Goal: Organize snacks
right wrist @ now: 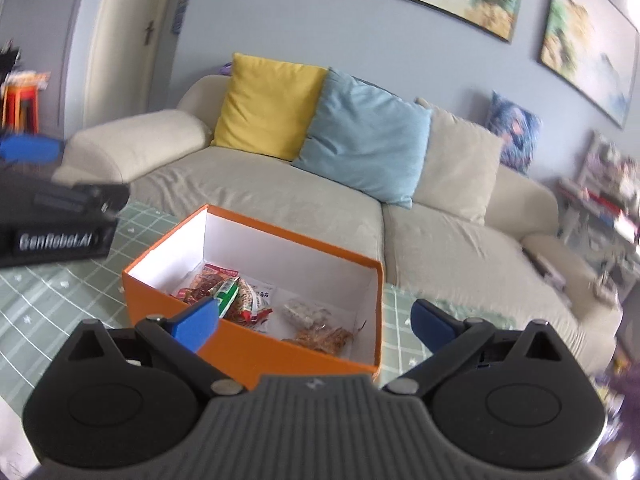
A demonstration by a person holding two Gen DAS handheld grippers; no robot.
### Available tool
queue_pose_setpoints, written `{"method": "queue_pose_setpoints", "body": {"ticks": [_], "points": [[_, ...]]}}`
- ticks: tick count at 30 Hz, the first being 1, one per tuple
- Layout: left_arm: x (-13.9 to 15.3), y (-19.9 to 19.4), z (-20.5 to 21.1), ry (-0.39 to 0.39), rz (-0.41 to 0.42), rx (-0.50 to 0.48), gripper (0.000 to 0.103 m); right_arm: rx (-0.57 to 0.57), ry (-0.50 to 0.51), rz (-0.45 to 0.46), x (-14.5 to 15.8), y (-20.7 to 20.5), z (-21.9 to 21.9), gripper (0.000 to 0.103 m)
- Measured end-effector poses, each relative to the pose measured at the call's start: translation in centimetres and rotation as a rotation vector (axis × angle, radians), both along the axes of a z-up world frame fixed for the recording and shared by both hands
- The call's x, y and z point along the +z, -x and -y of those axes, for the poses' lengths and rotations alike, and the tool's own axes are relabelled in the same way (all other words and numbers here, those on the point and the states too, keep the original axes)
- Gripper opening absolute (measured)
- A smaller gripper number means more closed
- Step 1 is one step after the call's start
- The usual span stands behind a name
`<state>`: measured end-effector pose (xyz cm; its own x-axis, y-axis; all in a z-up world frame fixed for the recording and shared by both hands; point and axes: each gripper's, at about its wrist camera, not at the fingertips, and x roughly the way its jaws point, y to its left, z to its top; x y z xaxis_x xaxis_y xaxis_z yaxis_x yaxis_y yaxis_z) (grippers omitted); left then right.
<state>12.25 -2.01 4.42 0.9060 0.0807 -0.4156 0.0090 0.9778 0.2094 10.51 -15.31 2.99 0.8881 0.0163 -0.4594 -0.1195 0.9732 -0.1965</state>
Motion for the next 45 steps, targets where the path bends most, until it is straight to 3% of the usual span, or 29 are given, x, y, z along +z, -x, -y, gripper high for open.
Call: {"method": "queue_pose_setpoints", "body": {"ticks": [5,15,20,45], "points": [[-2.4,0.5,-0.7,0.052,-0.129,0.016,0.089,-0.025,-0.120,-0.080,-1.6,1.1,0.8,0.099],[-6.3,1.0,-1.3,0.040,-0.272,0.054,0.090,-0.030,-0.154,-0.165,-4.7,1.4,0.6,0.099],[-6.8,1.1,-1.4,0.046,-0.290,0.051,0.090,-0.028,-0.193,-0.160,-4.7,1.3,0.8,0.099],[-7.0,0.8,-1.7,0.063,-0.309,0.053,0.090,-0.003,-0.187,-0.172,-5.1,1.0,0.5,0.099]]}}
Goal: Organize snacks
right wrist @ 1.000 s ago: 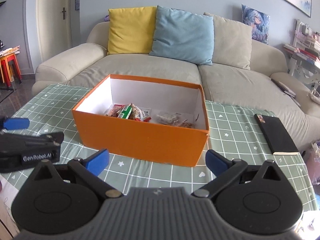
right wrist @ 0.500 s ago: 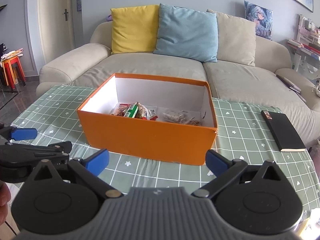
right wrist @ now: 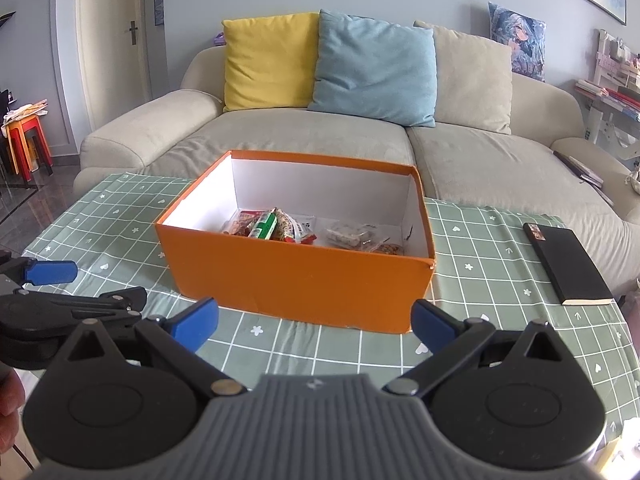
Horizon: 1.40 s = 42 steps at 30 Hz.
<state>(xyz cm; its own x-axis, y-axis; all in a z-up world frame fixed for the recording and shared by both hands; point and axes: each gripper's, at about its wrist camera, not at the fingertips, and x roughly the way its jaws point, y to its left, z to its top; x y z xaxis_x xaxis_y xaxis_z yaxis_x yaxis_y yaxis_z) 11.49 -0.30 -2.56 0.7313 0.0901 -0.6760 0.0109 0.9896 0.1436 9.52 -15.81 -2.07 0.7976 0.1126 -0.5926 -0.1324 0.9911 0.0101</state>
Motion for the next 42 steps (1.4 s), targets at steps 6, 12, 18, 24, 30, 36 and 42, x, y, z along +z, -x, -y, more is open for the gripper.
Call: {"method": "queue_pose_setpoints", "body": {"ticks": [6,12,18,24,30,36,42], "points": [[0.07,0.06,0.10,0.004,0.000,0.004,0.090,-0.003,-0.002,0.001,0.03,-0.01,0.09,0.099],[0.11,0.08,0.22,0.012,-0.002,0.007,0.090,0.001,-0.004,0.003,-0.02,0.03,0.01,0.099],[0.14,0.05,0.18,0.012,-0.002,0.008,0.090,0.006,-0.006,0.003,-0.07,0.05,-0.06,0.099],[0.18,0.13,0.21,0.014,-0.001,0.009,0.090,0.006,-0.011,-0.002,-0.12,-0.06,-0.11,0.099],[0.23,0.14,0.26,0.016,-0.003,0.009,0.090,0.007,-0.012,-0.006,-0.17,-0.14,-0.03,0.099],[0.25,0.22,0.42,0.013,-0.007,0.011,0.090,0.008,-0.014,-0.010,-0.33,-0.18,-0.09,0.099],[0.30,0.22,0.45,0.011,-0.005,0.010,0.090,0.008,-0.015,-0.010,-0.33,-0.19,-0.12,0.099]]}}
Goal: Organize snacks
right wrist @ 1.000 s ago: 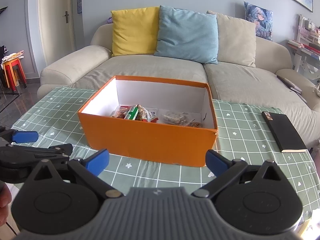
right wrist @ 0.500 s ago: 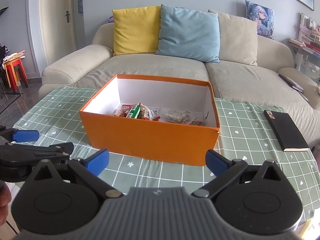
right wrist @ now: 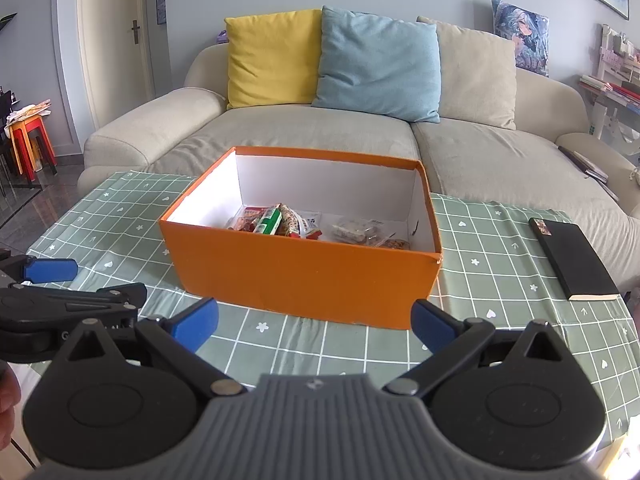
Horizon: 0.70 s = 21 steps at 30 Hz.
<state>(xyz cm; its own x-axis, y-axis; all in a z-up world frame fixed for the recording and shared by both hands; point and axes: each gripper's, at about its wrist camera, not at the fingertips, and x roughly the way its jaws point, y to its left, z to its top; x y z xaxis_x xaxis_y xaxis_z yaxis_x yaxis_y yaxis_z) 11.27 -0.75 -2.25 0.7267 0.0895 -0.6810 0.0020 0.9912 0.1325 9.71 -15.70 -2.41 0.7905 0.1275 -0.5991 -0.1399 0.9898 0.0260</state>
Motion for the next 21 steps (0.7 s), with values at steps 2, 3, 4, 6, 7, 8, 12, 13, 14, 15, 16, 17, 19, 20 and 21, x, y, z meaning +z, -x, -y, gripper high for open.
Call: {"method": "queue_pose_setpoints", "body": {"ticks": [2,3,4,6,7,8,12,13,14,15,16,17,19,20,21], "points": [[0.07,0.01,0.00,-0.002,0.002,0.000,0.090,0.000,0.000,0.001,0.00,0.00,-0.01,0.099],[0.10,0.00,-0.01,-0.002,0.003,0.000,0.090,0.000,0.000,0.001,0.00,0.00,-0.01,0.099],[0.12,0.04,-0.05,-0.002,0.004,0.000,0.090,0.001,0.000,0.000,-0.02,-0.01,-0.05,0.099],[0.15,0.06,-0.09,-0.002,0.005,0.002,0.090,0.001,0.000,0.000,-0.07,-0.02,-0.08,0.099],[0.16,0.06,-0.17,-0.002,0.004,0.002,0.090,0.001,0.000,0.000,-0.05,-0.02,-0.07,0.099],[0.16,0.06,-0.17,-0.001,0.004,0.003,0.090,0.001,0.000,0.000,-0.05,-0.02,-0.08,0.099],[0.16,0.04,-0.19,0.000,0.000,0.003,0.090,0.004,0.001,-0.003,-0.22,-0.07,-0.12,0.099],[0.17,0.05,-0.17,-0.001,0.002,0.004,0.090,0.004,0.000,-0.004,-0.28,-0.09,-0.12,0.099],[0.17,0.04,-0.20,-0.002,0.002,0.005,0.090,0.004,-0.001,-0.005,-0.34,-0.10,-0.13,0.099],[0.17,0.04,-0.19,-0.002,0.002,0.005,0.090,0.004,-0.001,-0.007,-0.40,-0.11,-0.12,0.099],[0.15,0.03,-0.23,-0.002,0.002,0.006,0.090,0.004,-0.001,-0.008,-0.44,-0.11,-0.15,0.099],[0.15,0.02,-0.25,-0.001,0.002,0.006,0.090,0.005,-0.002,-0.009,-0.46,-0.10,-0.13,0.099],[0.14,0.01,-0.34,0.000,0.003,0.008,0.090,0.006,-0.002,-0.011,-0.47,-0.13,-0.10,0.099],[0.13,0.02,-0.34,0.000,0.003,0.008,0.090,0.006,-0.002,-0.011,-0.48,-0.13,-0.11,0.099],[0.14,0.00,-0.35,0.002,0.004,0.007,0.090,0.006,-0.002,-0.011,-0.47,-0.14,-0.10,0.099]]}}
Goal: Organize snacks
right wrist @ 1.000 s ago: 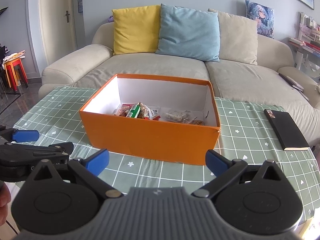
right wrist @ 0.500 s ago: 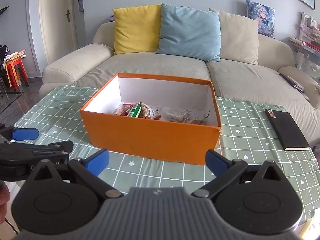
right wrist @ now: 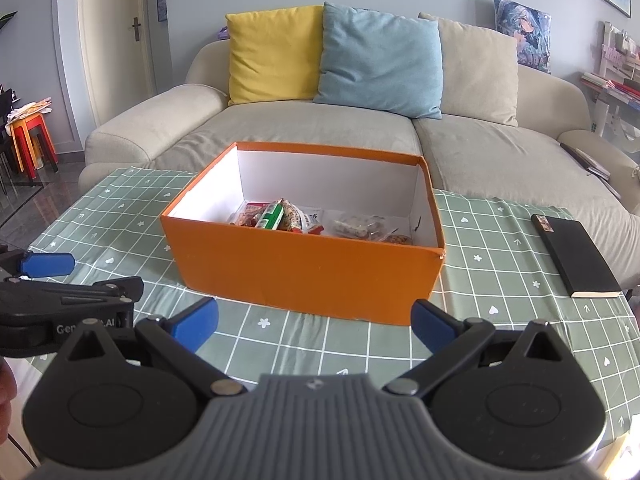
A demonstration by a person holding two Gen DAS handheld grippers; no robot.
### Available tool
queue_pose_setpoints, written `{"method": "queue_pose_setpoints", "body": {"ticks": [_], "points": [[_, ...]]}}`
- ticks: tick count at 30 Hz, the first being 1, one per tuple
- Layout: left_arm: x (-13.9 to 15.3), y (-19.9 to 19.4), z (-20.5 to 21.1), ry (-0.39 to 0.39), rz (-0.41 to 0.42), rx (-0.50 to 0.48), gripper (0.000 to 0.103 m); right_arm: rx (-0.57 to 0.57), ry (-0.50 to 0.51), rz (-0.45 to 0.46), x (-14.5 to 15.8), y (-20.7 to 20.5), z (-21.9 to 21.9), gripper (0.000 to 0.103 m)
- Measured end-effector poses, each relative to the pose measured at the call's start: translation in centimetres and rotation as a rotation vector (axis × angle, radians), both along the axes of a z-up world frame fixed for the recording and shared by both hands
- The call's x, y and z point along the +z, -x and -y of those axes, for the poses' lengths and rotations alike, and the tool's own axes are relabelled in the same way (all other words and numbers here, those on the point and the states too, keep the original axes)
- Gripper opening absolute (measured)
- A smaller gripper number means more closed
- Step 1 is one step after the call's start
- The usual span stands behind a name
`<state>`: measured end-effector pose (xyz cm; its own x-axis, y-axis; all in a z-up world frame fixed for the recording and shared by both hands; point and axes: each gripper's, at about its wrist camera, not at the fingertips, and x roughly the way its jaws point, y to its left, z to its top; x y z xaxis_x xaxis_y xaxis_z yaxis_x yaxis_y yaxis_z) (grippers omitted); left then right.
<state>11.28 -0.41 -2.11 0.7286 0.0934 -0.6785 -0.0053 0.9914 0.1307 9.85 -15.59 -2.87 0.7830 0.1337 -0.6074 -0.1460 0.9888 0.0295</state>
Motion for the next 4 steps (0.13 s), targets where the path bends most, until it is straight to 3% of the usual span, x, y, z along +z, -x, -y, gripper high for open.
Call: {"method": "queue_pose_setpoints", "body": {"ticks": [4], "points": [[-0.07,0.11,-0.10,0.007,0.001,0.000,0.090,0.001,0.001,-0.005,-0.07,0.04,0.06,0.099]]}}
